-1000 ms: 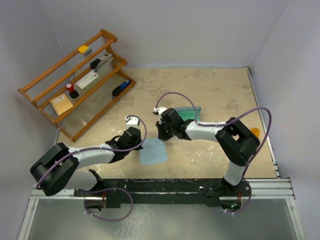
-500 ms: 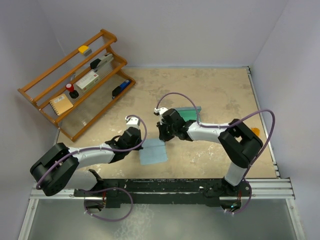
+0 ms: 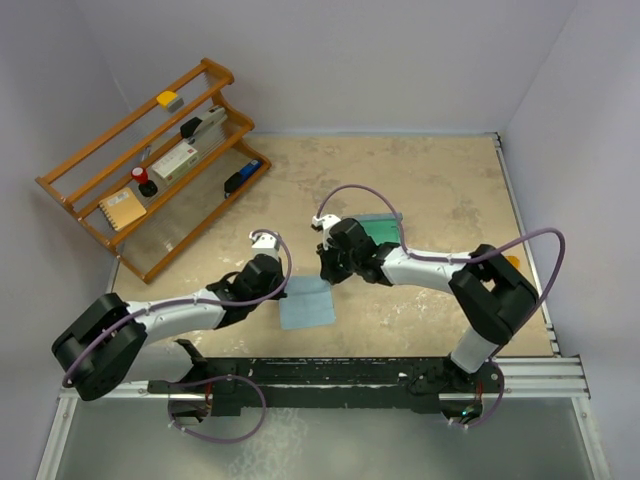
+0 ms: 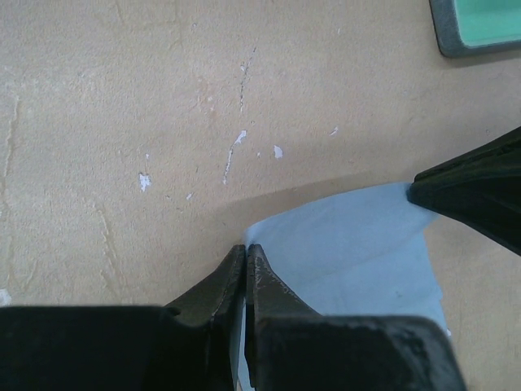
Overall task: Organize the sunglasses
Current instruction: Fold the glasses cleaning cloth at the center of the board.
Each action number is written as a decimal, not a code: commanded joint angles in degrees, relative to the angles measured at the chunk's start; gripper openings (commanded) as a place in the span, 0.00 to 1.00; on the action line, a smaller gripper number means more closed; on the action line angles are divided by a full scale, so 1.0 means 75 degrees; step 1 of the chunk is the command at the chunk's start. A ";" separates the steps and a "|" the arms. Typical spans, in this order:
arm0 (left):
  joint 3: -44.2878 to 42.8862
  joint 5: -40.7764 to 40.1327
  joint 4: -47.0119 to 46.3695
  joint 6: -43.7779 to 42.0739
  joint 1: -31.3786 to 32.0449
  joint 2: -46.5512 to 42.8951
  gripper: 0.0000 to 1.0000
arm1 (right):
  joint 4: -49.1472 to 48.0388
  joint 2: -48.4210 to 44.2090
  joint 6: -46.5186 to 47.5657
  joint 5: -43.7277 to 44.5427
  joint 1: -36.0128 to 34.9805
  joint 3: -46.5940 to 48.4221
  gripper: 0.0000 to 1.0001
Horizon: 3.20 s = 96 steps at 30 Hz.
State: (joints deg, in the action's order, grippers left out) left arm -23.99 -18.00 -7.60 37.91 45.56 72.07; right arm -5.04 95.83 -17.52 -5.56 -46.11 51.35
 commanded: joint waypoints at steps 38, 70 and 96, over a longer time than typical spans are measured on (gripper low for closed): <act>0.0357 -0.0327 0.0600 0.0189 0.0966 -0.1189 0.00 | -0.0008 -0.1023 0.0061 0.0040 -0.0493 -0.0751 0.00; 0.0344 -0.0495 0.1319 0.0450 0.1257 -0.1538 0.00 | -0.0088 -0.1164 -0.0024 -0.0020 -0.0813 -0.1027 0.00; 0.0466 -0.0793 0.1488 0.0816 0.1726 -0.1770 0.00 | -0.0099 -0.1282 -0.0072 -0.0020 -0.0884 -0.1211 0.00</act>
State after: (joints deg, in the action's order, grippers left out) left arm -20.67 -22.17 4.19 42.94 58.02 60.07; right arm -4.67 87.35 -17.61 -5.54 -52.38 42.61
